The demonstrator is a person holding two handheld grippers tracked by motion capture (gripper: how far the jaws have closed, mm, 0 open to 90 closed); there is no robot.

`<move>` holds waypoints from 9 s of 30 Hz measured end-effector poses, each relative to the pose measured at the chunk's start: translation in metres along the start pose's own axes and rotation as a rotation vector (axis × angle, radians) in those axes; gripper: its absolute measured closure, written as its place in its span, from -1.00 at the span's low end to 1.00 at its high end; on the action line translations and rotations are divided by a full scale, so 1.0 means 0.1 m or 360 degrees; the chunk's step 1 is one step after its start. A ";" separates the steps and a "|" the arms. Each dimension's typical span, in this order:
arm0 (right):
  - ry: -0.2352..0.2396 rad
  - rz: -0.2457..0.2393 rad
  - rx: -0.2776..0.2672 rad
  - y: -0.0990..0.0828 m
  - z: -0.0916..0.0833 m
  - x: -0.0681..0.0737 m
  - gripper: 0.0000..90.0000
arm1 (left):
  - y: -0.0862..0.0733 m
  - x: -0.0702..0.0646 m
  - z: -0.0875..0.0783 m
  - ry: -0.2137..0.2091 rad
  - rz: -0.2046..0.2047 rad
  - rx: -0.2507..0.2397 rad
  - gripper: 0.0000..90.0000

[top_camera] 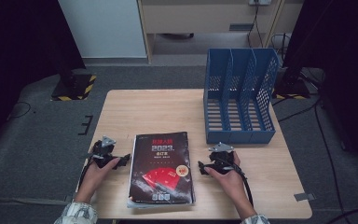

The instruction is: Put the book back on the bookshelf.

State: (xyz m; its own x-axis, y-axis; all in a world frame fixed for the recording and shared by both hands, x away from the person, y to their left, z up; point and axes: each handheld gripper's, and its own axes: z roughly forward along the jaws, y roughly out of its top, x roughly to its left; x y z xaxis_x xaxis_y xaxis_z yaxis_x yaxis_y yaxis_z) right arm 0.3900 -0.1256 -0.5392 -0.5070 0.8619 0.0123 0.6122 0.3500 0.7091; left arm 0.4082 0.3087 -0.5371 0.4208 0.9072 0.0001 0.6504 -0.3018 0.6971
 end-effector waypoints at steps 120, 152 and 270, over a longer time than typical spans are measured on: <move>0.0696 -0.0128 -0.0390 0.96 -0.13 0.40 0.82 | 0.42 -0.66 -0.19 -0.0415 -0.0042 -0.0433 -0.70; 0.0790 -0.0321 -0.0783 1.15 -0.54 0.52 0.91 | 0.37 -0.77 -0.18 -0.0687 0.0081 -0.0304 0.13; 0.0503 -0.0240 -0.0987 2.37 -1.22 0.47 0.93 | 0.01 0.02 -0.15 0.0160 -0.0033 0.0041 -0.91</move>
State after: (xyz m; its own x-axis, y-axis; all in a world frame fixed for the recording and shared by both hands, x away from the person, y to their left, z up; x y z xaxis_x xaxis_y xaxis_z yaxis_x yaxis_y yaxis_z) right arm 0.4377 -0.0467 -0.2846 -0.7682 0.6399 0.0198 0.1111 0.1028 0.9885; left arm 0.4006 0.3144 -0.5259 0.3425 0.9377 0.0587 0.6748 -0.2890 0.6790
